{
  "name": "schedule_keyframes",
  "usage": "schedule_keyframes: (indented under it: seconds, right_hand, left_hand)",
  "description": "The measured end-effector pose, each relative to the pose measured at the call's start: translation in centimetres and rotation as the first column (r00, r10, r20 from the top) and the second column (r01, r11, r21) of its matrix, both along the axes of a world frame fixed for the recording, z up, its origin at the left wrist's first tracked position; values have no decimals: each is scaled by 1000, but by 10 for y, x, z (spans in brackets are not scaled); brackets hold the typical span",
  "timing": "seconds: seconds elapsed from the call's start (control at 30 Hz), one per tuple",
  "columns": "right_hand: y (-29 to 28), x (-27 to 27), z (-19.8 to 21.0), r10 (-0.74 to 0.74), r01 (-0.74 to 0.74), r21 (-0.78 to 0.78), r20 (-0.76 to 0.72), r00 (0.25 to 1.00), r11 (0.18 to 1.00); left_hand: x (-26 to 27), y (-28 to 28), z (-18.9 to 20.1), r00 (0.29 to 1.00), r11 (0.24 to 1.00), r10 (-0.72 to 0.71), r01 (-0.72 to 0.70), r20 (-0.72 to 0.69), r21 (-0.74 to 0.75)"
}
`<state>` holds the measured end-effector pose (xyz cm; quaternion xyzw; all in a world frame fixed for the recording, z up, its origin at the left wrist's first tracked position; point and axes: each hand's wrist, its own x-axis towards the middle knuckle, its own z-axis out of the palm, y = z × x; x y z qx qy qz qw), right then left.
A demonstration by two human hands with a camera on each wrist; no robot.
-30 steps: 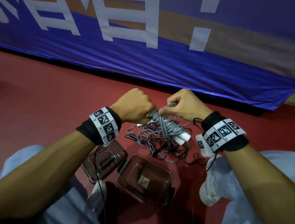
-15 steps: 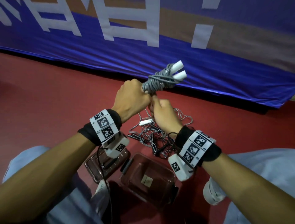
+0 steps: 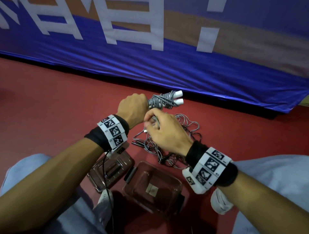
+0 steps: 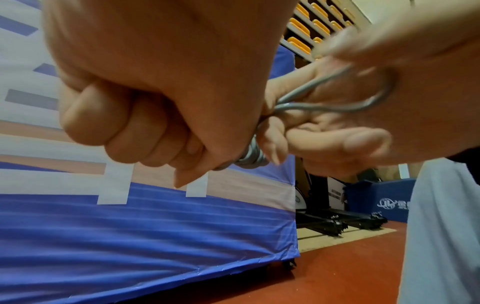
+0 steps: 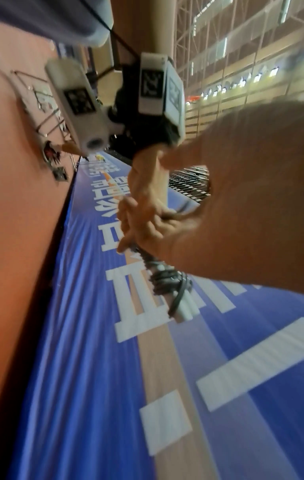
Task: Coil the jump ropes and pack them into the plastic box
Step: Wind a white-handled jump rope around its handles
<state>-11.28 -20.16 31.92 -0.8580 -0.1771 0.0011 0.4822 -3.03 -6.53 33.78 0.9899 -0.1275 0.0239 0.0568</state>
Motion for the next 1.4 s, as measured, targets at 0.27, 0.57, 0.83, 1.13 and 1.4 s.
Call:
schedule_keyframes:
  seconds: [0.27,0.57,0.83,1.13,1.4]
  right_hand:
    - [-29,13,7,281,-152,-406,281,918,901]
    - [-41,26,11,20,77,-200,441,897,977]
    - [-36,26,2,-82,169,-322,266,961,931]
    - [-50,42,1,-251,304,-294,206,946,906]
    - [-45,35,11,-237,301,-284,237,942,910]
  left_hand:
    - [-7,-6,0,974,976,-171,189,-151,112]
    - [-27,-23,11,962,949,-258,236,85,208]
    - [-37,-25,4,954,947,-295,283,60,154]
    - [-26,-5,5,789,773,-615,600,-9,-208]
    - [-24,-7,-4,865,802,-485,499,131,-328]
